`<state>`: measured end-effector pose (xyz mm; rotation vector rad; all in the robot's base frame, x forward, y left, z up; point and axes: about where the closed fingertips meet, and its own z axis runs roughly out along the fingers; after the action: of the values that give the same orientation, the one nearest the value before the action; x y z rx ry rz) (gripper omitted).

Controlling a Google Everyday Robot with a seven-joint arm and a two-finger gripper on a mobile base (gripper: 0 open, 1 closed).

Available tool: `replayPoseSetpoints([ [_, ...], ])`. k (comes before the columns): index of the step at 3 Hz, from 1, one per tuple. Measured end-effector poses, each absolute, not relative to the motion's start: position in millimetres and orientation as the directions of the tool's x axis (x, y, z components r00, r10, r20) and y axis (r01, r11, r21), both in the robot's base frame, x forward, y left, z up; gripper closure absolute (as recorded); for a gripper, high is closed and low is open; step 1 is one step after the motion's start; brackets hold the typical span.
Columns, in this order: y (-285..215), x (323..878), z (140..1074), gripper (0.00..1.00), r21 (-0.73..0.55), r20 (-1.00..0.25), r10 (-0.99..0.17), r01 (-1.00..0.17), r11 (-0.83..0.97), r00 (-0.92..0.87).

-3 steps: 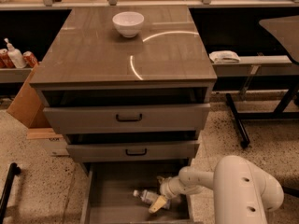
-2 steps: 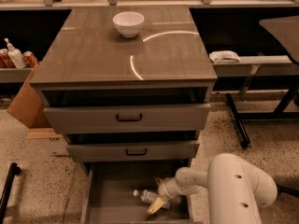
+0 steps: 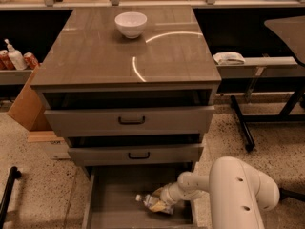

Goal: Pick blue plastic bottle from bottom drawer and place on counter

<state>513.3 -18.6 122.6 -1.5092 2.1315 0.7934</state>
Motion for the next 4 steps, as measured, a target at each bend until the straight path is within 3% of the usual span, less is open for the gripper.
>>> replayPoseSetpoints([
  [2, -17.1, 511.9, 153.8, 0.95, 0.173, -0.673, -0.682, -0.957, 0.231, -0.286],
  [4, -29.5, 505.1, 242.5, 1.00, 0.073, -0.781, -0.609, -0.989, 0.132, -0.139],
])
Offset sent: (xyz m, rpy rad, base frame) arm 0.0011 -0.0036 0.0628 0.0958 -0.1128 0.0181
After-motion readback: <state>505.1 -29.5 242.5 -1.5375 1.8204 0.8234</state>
